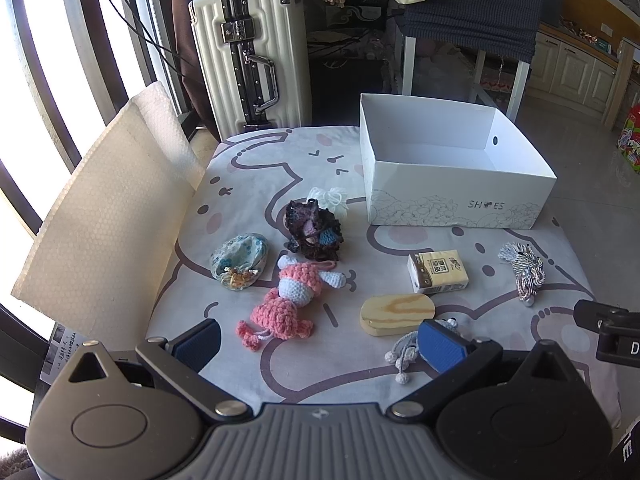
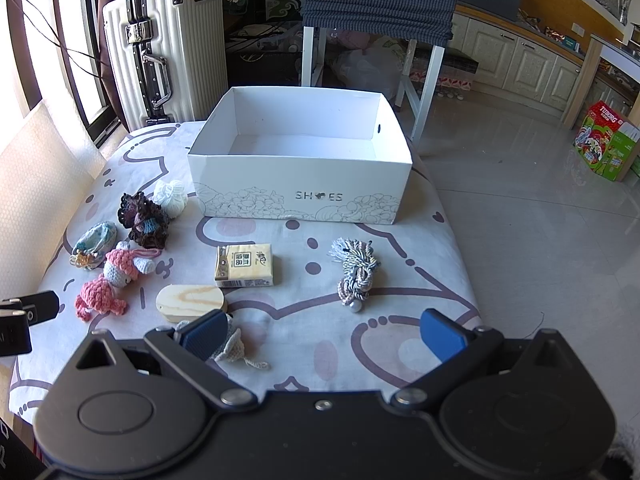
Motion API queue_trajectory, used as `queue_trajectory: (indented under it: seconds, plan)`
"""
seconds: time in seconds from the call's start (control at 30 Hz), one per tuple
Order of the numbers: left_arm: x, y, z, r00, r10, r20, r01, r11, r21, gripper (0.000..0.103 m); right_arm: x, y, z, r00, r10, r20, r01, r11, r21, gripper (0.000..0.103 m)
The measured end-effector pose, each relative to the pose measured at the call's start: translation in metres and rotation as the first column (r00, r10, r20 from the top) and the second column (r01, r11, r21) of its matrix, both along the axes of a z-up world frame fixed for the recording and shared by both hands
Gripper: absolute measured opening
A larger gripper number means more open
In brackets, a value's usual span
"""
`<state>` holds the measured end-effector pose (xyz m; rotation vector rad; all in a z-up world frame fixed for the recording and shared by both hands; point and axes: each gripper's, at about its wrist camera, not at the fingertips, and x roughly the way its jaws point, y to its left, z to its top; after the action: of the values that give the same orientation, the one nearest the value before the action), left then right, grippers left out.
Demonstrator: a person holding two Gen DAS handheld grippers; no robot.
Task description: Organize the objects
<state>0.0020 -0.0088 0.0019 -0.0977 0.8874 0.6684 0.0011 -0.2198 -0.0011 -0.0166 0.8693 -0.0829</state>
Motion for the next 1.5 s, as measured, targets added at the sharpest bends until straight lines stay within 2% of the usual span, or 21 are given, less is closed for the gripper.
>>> queue_trajectory:
  seconds: [0.3, 0.63, 0.77, 0.97, 1.27, 1.4, 1.5]
  plan:
    - [0.001, 0.000, 0.009, 1.000, 0.019, 0.014, -0.019, 0.999, 0.026, 0.103, 0.001, -0.001, 0.006, 1.000, 0.011, 0.012, -0.011, 1.000, 0.014, 0.103]
    - [0.012, 0.002, 0.042, 0.999, 0.016, 0.051, -0.021, 0.995, 0.101, 0.103, 0.014, -0.002, 0.025, 0.999, 0.017, 0.030, -0.018, 0.999, 0.045, 0.103]
    - [0.020, 0.010, 0.056, 0.997, 0.020, 0.077, -0.030, 0.992, 0.126, 0.103, 0.023, 0.000, 0.037, 0.997, 0.042, 0.063, -0.044, 0.999, 0.027, 0.103]
    - [0.036, 0.027, 0.069, 0.994, 0.026, 0.107, -0.039, 0.992, 0.123, 0.103, 0.044, 0.005, 0.053, 0.988, 0.089, 0.125, -0.089, 0.996, -0.001, 0.103]
    - [0.060, 0.060, 0.069, 0.990, 0.064, 0.123, -0.078, 0.990, 0.117, 0.103, 0.080, 0.012, 0.058, 0.977, 0.148, 0.150, -0.147, 0.989, -0.020, 0.103]
    - [0.069, 0.080, 0.062, 0.990, 0.052, 0.133, -0.066, 0.993, 0.102, 0.103, 0.094, 0.018, 0.047, 0.974, 0.188, 0.128, -0.190, 0.982, 0.005, 0.103]
    - [0.074, 0.096, 0.055, 0.990, 0.076, 0.121, -0.087, 0.992, 0.089, 0.103, 0.103, 0.020, 0.036, 0.970, 0.212, 0.115, -0.217, 0.976, 0.031, 0.103]
